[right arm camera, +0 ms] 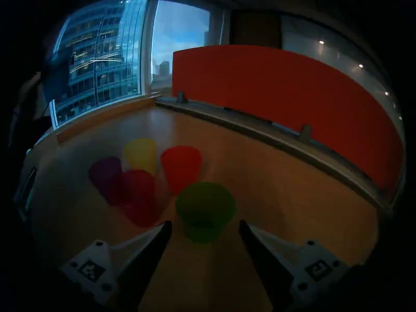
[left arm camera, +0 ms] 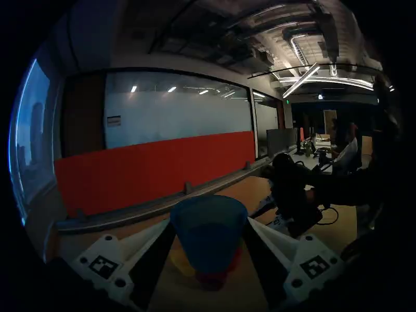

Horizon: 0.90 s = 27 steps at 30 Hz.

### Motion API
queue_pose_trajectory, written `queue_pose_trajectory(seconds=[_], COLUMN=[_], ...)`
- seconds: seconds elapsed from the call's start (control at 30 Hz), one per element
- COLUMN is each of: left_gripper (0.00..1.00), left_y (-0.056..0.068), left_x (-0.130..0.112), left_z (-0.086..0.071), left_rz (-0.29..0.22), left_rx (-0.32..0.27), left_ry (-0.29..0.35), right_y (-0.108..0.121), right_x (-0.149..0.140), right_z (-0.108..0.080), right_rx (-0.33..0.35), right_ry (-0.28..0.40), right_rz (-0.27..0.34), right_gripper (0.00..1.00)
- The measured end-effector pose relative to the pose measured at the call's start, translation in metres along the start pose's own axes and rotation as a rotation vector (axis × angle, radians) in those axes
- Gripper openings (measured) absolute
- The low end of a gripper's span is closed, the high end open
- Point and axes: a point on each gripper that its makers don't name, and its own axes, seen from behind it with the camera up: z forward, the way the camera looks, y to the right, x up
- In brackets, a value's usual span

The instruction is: Pour water

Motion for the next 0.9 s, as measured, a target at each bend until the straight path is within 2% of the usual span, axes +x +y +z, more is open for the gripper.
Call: queue_pose_trajectory(seconds=[0.3,0.7,0.9], left_gripper=[0.85,0.85,0.85], left_y=[-0.007,-0.01,-0.011], left_x=[0.0,0.002,0.001], left_z=[-0.005,-0.011,-0.013], left_rz=[0.0,0.002,0.003], left_rx=[0.017,0.029,0.031], left_ry=[0.003,0.006,0.004], right_y=[-0.002,-0.004,-0.001], right_x=[-0.006,0.003,0.003], right_z=[0.022,0.04,0.041], right_rx=[0.006,0.006,-0.011], right_ry=[-0.047,-0.052,-0.049], right_rz=[0.001,0.005,-0.002], right_gripper=[1.0,1.0,0.91])
